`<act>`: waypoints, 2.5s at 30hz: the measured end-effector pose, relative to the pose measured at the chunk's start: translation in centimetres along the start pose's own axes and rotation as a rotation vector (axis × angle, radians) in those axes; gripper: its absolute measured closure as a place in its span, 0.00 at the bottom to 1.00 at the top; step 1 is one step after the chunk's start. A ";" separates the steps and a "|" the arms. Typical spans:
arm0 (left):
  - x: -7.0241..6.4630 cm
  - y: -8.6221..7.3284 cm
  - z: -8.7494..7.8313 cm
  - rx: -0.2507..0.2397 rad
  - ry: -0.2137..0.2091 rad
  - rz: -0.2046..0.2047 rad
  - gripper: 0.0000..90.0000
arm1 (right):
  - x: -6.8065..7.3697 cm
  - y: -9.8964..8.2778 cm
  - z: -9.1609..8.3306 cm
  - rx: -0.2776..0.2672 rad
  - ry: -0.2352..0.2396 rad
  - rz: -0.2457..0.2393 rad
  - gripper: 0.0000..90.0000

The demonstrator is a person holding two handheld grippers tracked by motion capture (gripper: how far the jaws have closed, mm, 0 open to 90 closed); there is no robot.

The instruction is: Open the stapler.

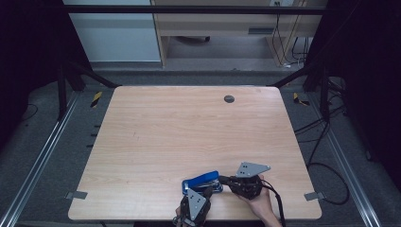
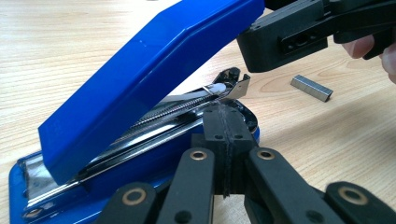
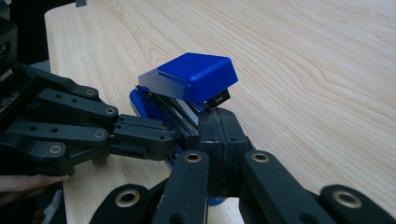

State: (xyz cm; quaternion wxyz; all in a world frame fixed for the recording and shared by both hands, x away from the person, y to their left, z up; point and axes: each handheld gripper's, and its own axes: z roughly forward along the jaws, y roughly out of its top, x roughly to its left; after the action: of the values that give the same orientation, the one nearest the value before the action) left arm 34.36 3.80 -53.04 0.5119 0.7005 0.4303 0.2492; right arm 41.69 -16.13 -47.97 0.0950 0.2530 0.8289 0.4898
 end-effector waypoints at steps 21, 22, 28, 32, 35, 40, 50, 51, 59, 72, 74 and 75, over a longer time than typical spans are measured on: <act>-0.7 0.1 0.5 0.003 0.028 0.035 0.99 | 0.1 0.1 0.1 -0.006 0.002 -0.001 1.00; -0.8 0.1 0.5 0.002 0.039 0.046 0.99 | 0.1 0.1 0.2 -0.006 0.002 0.001 1.00; -0.7 0.2 0.5 0.006 0.038 0.040 0.99 | 0.1 0.1 0.1 -0.009 0.002 -0.003 1.00; -0.7 0.2 0.5 0.012 0.013 0.051 0.99 | 0.1 0.1 0.1 -0.010 0.003 -0.001 1.00; -0.8 0.1 0.5 0.006 0.020 0.055 0.99 | 0.1 0.2 0.2 -0.016 0.008 0.001 1.00; -0.8 0.1 0.5 0.006 0.023 0.057 0.99 | 0.1 0.3 0.2 -0.023 0.013 0.003 1.00; -0.8 0.1 0.5 0.007 0.022 0.054 0.99 | 0.2 0.6 0.4 -0.027 0.028 -0.005 1.00; -0.8 0.1 0.5 0.007 0.022 0.054 0.99 | 0.2 0.6 0.4 -0.027 0.027 -0.008 1.00; -0.8 0.1 0.5 0.006 0.028 0.059 0.99 | 0.2 0.8 0.4 -0.042 0.034 -0.012 1.00; -0.7 0.1 0.5 0.008 0.019 0.048 1.00 | 0.4 1.2 0.5 -0.049 0.041 -0.022 1.00; -0.7 0.1 0.5 0.008 0.019 0.048 1.00 | 0.5 1.3 0.5 -0.053 0.045 -0.024 1.00; -0.7 0.1 0.5 0.008 0.019 0.048 0.99 | 0.5 1.4 0.5 -0.056 0.049 -0.026 1.00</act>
State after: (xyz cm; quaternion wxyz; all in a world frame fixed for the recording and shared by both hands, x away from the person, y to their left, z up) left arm 34.43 2.96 -53.03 0.4991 0.7102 0.4191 0.2662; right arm 41.96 -14.97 -46.98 0.0880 0.2274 0.8202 0.5175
